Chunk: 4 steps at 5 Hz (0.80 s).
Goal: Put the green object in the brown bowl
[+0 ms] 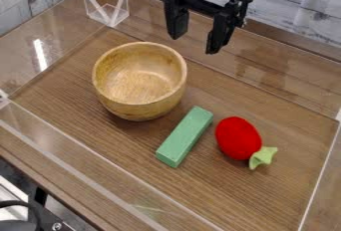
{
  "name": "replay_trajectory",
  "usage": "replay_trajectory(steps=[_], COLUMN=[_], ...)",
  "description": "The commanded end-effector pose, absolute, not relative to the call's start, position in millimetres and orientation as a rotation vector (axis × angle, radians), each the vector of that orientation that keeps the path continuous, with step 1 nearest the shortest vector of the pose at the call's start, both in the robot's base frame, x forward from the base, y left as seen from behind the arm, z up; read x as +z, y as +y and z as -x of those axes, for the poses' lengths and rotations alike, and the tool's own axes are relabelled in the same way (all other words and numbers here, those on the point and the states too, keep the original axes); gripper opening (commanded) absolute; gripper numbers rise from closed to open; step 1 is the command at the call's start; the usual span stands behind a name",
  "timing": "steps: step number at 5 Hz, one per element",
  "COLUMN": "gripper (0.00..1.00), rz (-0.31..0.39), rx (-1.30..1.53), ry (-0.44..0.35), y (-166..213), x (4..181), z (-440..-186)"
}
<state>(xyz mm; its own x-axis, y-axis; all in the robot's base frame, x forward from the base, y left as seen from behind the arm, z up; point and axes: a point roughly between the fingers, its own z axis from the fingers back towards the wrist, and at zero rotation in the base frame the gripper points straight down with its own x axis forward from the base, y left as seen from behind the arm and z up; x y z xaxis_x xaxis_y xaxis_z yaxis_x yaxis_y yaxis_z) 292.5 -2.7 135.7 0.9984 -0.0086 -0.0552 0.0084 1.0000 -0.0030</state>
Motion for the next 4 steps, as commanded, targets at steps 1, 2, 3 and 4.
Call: replay_trajectory(steps=[1, 2, 3, 4], gripper=[1.0, 1.0, 1.0, 1.0], rz=[0.005, -0.002, -0.008, -0.011], rx=[-0.068, -0.107, -0.13, -0.162], ry=[0.084, 0.115, 0.127, 0.136], y=[-10, -10, -10, -16], x=[121.9, 108.5, 97.2, 85.5], z=[-273, -250, -235, -234])
